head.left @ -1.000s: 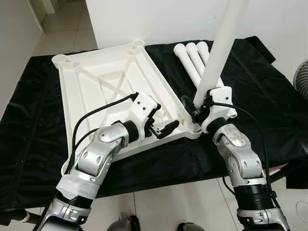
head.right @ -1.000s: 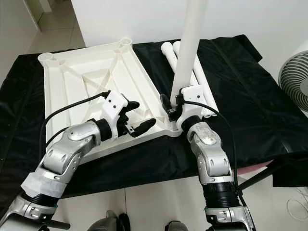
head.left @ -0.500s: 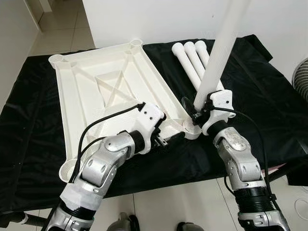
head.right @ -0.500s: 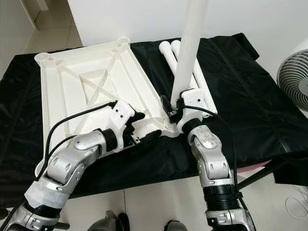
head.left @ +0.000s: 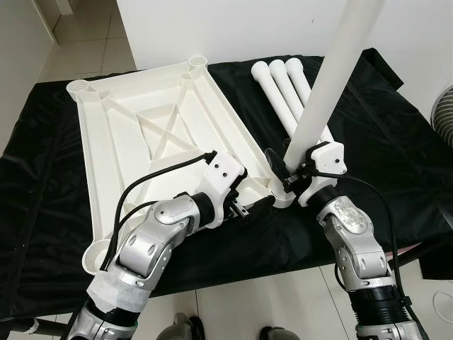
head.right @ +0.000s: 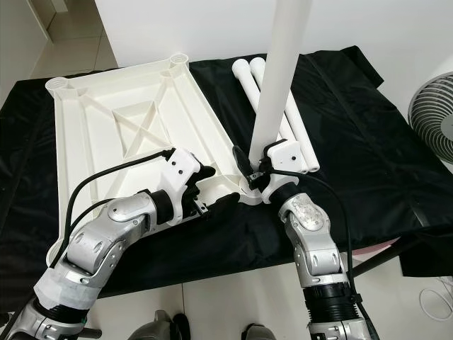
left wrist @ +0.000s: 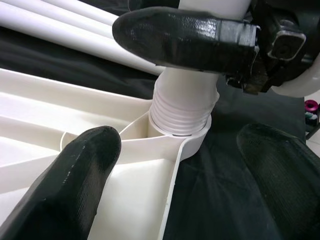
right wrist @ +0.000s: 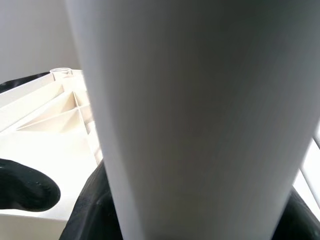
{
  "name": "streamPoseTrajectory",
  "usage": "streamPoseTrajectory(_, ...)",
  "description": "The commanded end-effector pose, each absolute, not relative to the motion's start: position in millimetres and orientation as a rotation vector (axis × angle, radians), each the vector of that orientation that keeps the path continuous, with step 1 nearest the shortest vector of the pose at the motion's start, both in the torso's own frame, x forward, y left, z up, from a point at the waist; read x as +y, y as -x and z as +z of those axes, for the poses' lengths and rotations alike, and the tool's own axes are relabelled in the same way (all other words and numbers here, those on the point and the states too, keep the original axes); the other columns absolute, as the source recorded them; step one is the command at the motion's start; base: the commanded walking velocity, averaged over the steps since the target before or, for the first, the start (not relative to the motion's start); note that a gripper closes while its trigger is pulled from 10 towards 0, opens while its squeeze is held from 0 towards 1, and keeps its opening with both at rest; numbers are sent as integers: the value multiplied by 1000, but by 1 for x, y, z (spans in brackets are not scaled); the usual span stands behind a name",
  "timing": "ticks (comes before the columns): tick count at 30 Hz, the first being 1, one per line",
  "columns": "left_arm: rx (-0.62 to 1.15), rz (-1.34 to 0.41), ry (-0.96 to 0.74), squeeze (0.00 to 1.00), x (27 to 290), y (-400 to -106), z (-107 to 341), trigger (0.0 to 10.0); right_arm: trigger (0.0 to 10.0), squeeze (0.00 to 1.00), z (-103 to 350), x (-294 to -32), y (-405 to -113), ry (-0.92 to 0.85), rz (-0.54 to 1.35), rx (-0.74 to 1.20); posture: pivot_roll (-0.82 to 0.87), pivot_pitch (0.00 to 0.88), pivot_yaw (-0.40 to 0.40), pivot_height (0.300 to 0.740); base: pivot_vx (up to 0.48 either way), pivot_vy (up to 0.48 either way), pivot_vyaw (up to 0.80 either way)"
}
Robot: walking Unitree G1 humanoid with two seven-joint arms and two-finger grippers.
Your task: Building children table
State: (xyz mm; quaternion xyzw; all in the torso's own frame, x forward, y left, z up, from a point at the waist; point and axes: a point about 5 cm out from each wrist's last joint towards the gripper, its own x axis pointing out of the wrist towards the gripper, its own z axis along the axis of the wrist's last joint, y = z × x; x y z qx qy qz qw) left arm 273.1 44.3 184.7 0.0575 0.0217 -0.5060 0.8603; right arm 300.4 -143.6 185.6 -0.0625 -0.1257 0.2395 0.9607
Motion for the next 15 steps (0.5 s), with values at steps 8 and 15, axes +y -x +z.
streamPoseTrajectory(8,69,-1062,-120,0,45,-272,183,10000,10000,0,145,-157,-311,-2,378,-7,-90,143,66,740,0,0,0)
streamPoseTrajectory(15,71,-1060,-118,0,45,-271,183,10000,10000,0,144,-157,-317,-1,367,15,-88,145,66,740,0,0,0)
